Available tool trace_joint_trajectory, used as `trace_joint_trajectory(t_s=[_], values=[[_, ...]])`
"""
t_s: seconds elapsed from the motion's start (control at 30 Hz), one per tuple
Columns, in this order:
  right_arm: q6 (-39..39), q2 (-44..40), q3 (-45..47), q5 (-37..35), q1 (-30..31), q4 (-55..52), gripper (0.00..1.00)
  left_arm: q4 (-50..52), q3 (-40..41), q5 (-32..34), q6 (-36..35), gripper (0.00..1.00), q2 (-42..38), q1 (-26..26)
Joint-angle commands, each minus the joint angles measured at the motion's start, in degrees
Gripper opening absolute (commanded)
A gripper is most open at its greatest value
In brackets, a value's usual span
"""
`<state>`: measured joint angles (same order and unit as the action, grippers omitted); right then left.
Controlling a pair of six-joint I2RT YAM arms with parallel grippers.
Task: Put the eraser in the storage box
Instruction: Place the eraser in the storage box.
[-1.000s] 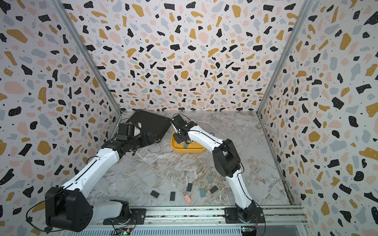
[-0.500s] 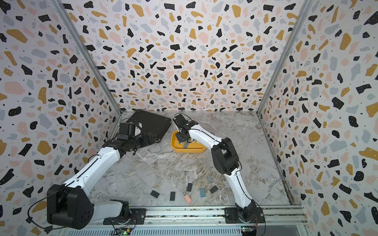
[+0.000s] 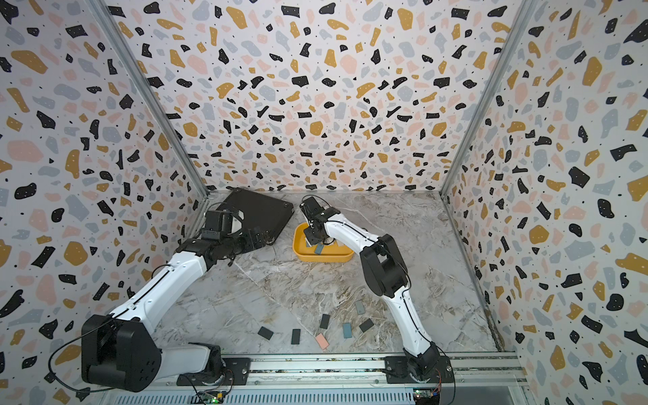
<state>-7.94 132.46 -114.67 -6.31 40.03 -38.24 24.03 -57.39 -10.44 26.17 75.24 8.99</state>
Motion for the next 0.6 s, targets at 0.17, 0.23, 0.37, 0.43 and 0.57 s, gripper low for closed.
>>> trace_joint_trajectory(t_s=[0.17, 0.23, 0.37, 0.43, 0.57], values=[[-1.1, 0.7, -1.9, -0.5, -0.2, 0.4, 0.28, -0.2, -1.9, 0.1, -0.8, 0.97, 0.3, -0.5], [-1.2, 0.4, -1.7, -0.5, -0.2, 0.5, 0.31, -0.2, -2.1, 0.1, -0.7, 0.97, 0.3, -0.4], [-1.2, -0.6, -1.1, -0.8, -0.2, 1.1, 0.38, -0.2, -2.0, 0.1, -0.8, 0.97, 0.4, -0.5], [-1.2, -1.3, -0.8, -1.1, -0.2, 1.1, 0.41, -0.2, -2.0, 0.1, -0.7, 0.97, 0.4, -0.4], [-1.2, -4.4, 1.2, -1.7, -0.2, 2.4, 0.47, -0.2, -2.0, -0.1, -0.8, 0.97, 0.4, -0.4]])
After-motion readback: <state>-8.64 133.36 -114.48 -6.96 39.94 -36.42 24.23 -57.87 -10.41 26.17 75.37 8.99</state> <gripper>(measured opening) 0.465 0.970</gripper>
